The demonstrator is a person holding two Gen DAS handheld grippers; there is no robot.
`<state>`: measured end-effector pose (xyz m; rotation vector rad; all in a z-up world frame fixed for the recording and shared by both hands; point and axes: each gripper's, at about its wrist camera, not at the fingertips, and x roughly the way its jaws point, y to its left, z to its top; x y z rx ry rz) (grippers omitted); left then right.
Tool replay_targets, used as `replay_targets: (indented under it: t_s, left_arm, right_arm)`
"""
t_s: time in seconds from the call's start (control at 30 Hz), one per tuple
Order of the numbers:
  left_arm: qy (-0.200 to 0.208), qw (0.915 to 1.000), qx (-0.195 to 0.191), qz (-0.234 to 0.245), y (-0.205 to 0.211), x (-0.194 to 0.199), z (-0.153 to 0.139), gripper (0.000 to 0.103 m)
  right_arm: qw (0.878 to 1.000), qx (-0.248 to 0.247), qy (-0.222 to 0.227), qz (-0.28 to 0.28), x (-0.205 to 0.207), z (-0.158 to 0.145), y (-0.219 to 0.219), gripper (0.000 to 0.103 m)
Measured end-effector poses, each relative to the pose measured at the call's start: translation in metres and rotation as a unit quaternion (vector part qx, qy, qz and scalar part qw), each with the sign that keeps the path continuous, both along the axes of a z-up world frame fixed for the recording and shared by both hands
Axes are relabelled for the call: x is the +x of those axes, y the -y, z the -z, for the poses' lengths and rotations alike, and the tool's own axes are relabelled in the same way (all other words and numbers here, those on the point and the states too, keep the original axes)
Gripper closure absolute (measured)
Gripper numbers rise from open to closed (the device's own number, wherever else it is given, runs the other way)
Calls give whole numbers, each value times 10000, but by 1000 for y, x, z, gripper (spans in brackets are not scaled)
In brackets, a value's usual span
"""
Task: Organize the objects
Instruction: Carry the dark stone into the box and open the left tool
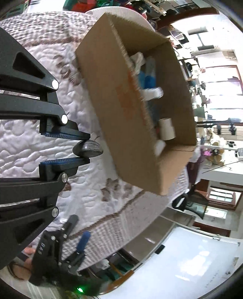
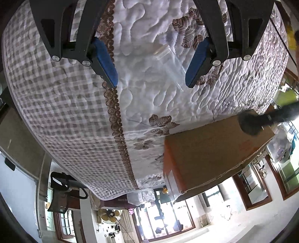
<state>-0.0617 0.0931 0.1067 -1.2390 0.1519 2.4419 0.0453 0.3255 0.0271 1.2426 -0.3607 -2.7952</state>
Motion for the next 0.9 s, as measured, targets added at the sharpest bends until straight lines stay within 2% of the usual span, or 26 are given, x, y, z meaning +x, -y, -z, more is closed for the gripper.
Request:
replay_targets:
  t_s: [0.1,0.2,0.27,0.33,0.43,0.5,0.53,0.6,0.67,0.7,0.73,0.83,0.9]
  left_arm:
    - [-120,9995,278,-13,2,-15,-26,86]
    - [-641,9969,411,-173,-4,-35,-59,86]
    - [-960,9943,338,-302,-11,-57,-74,86]
    - [-993,9937,-81,-515,-26,-91,-69,86]
    - [-378,9903,-896,-992,-42,-152,-29,86]
    - [-253,9844,-1304,-1157,-47,-170,-12,86]
    - [-290,9799,-1537,-1235,-51,-178,-2,86]
    - [-510,9745,-1754,-1303,-54,-180,7,86]
    - [-753,9732,-1781,-1244,-54,-172,3,69]
    - [-845,9747,-1674,-1219,-51,-166,0,51]
    - [-1032,9759,-1480,-1223,-47,-153,-9,41]
    - [-1357,9794,-943,-1161,-30,-113,-30,28]
    - [-1461,9823,-525,-1043,-14,-77,-42,25]
  right_arm:
    - [10000,-47,1,31,0,0,-1,0]
    - [10000,-39,5,30,0,0,0,0]
    - [10000,18,33,-4,0,1,2,0]
    - [10000,51,57,-20,-1,2,2,0]
    - [9999,60,90,6,-2,4,0,0]
    - [9999,74,124,4,-4,6,0,0]
    - [9999,82,146,-12,-5,7,0,0]
    - [9998,103,184,-35,-6,8,0,0]
    - [9997,116,214,-57,-6,10,-1,0]
    - [9997,112,227,-63,-6,10,-1,0]
    - [9996,109,245,-79,-7,11,-1,0]
    - [9994,167,261,-179,-7,11,1,0]
    - [9989,227,282,-288,-7,12,5,0]
